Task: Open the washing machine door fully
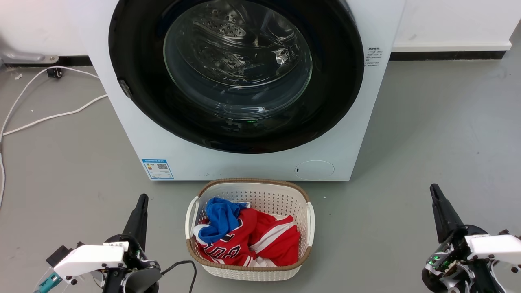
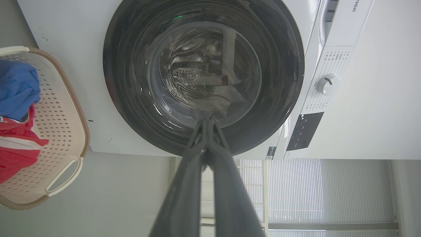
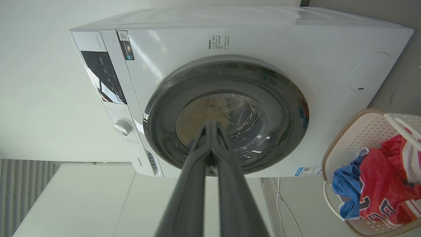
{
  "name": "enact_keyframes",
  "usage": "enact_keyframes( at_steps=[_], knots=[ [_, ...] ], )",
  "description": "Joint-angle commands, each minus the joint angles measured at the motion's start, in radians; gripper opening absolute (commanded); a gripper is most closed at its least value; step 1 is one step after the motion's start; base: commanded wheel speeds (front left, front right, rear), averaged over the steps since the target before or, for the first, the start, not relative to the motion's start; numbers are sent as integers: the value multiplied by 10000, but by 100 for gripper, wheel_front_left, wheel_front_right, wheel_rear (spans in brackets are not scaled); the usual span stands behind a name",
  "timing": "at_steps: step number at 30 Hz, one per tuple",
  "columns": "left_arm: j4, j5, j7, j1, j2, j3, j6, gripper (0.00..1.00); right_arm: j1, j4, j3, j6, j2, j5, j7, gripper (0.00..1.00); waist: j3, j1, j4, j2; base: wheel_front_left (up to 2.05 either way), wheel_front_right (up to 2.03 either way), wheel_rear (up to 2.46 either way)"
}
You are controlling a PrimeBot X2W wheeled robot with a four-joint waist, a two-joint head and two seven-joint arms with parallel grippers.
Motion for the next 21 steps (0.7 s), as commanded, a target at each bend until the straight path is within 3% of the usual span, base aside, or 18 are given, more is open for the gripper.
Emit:
enact_keyframes(
  at_steps=[1,21],
  knots=[
    [-11,1,28,-59,-24,24,-23,0,-115,11,-10,0,34,-47,29,0,0,0,0,0,0,0,0],
    [-13,1,27,-59,-24,22,-23,0,-118,11,-36,0,54,-67,56,0,0,0,0,0,0,0,0]
  ],
)
